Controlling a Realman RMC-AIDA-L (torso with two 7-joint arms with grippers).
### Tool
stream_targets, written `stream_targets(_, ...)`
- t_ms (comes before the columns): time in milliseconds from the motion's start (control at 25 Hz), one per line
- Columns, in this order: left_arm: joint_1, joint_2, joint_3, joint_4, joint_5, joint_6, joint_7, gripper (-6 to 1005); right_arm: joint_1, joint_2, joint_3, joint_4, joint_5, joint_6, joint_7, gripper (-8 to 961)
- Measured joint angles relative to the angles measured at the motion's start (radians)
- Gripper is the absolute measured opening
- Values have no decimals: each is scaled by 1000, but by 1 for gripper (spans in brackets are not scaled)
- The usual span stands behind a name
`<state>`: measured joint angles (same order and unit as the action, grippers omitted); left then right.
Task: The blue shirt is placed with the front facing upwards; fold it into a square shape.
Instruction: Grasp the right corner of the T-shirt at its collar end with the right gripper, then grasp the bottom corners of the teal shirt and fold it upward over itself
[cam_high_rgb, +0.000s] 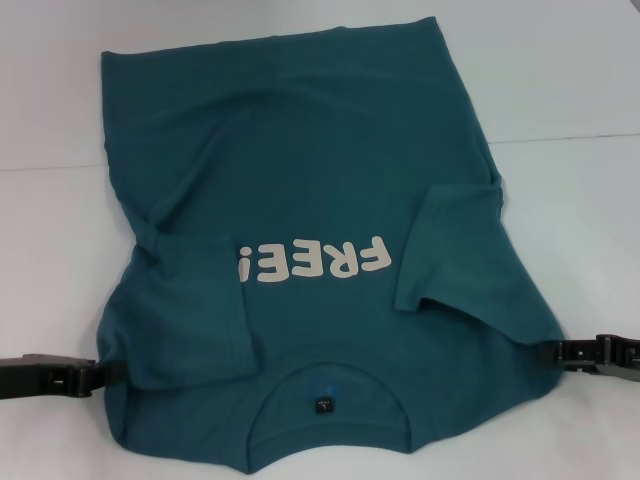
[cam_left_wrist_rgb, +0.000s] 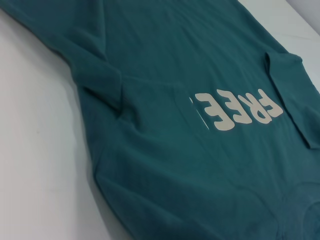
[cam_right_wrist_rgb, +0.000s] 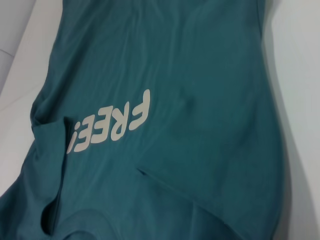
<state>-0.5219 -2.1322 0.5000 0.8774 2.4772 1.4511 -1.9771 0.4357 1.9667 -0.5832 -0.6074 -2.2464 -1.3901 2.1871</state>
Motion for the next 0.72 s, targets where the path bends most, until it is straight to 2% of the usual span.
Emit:
stream_targets(400, 0, 0, 0, 0, 0, -2, 0, 3, -7, -2, -4, -2, -1, 6, 14, 324)
stream_targets(600, 0, 0, 0, 0, 0, -3, 0, 3, -10, -5, -4, 0, -1, 7, 16, 91)
stream_targets(720, 0, 0, 0, 0, 0, -3, 0, 3, -12, -5, 0, 0, -1, 7, 16, 52)
